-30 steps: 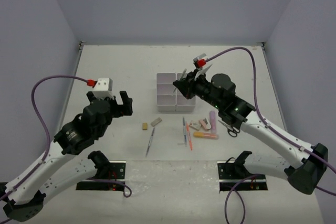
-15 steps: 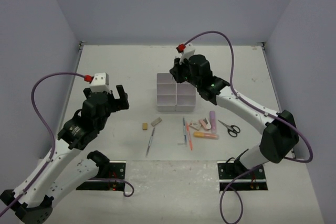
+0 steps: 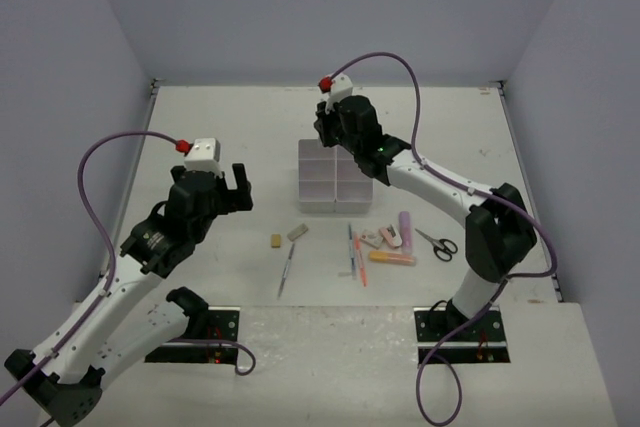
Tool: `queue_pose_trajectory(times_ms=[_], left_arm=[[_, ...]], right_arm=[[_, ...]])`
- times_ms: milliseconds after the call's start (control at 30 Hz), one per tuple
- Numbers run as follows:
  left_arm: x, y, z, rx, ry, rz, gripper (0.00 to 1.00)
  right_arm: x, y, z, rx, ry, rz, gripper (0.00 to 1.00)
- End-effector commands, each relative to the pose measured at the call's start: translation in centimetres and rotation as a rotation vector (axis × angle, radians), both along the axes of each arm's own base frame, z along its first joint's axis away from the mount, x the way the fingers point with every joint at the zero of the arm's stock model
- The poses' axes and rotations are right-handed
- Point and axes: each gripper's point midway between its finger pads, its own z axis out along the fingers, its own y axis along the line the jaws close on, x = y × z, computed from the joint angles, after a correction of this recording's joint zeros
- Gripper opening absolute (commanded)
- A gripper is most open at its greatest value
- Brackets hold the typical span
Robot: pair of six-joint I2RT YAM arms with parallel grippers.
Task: Sort the stationery into containers
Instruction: Place the pen in the storage box.
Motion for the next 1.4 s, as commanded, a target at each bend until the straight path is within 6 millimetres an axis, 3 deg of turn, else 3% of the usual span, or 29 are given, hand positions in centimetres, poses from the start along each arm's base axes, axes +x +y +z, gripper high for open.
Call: queue_pose_trajectory(times_ms=[0, 233, 600, 833, 900, 1033, 1233, 1367], left_arm=[[0.5, -0.5, 0.5, 0.0, -0.024, -0.03, 1.0], [0.4, -0.7, 0.6, -0.007, -0.029, -0.047, 1.0], [0.4, -1.1, 0.4, -0.007, -0.02, -0.065, 1.0], [0.3, -1.2, 0.6, -0.014, -0.028, -0.074, 1.0], [0.2, -1.2, 0.7, -0.016, -0.033, -0.079, 1.0], [0.1, -1.3, 1.0, -0.026, -0.046, -0.093, 1.0], [0.0, -1.3, 1.1, -0.026, -0.049, -0.097, 1.0], [0.0, -1.0, 1.2, -0.023, -0.054, -0.081, 1.0]], right_arm=[[1.5, 0.8, 2.1, 0.056, -0.073, -0.018, 0.0], [1.5, 1.6, -0.8, 0.056, -0.035, 0.009, 0.01], [0.9, 1.8, -3.0, 0.038, -0.015, 0.022, 0.04], [0.2, 2.2, -3.9, 0.028, 0.001, 0.032, 0.18], [0.0, 2.4, -3.9, 0.029, 0.003, 0.04, 0.26], [-0.5, 2.3, -3.2, 0.034, 0.001, 0.054, 0.55], [-1.6, 1.8, -1.6, 0.047, -0.008, 0.069, 0.61], [-2.6, 0.9, 1.2, 0.079, -0.043, 0.061, 0.61]])
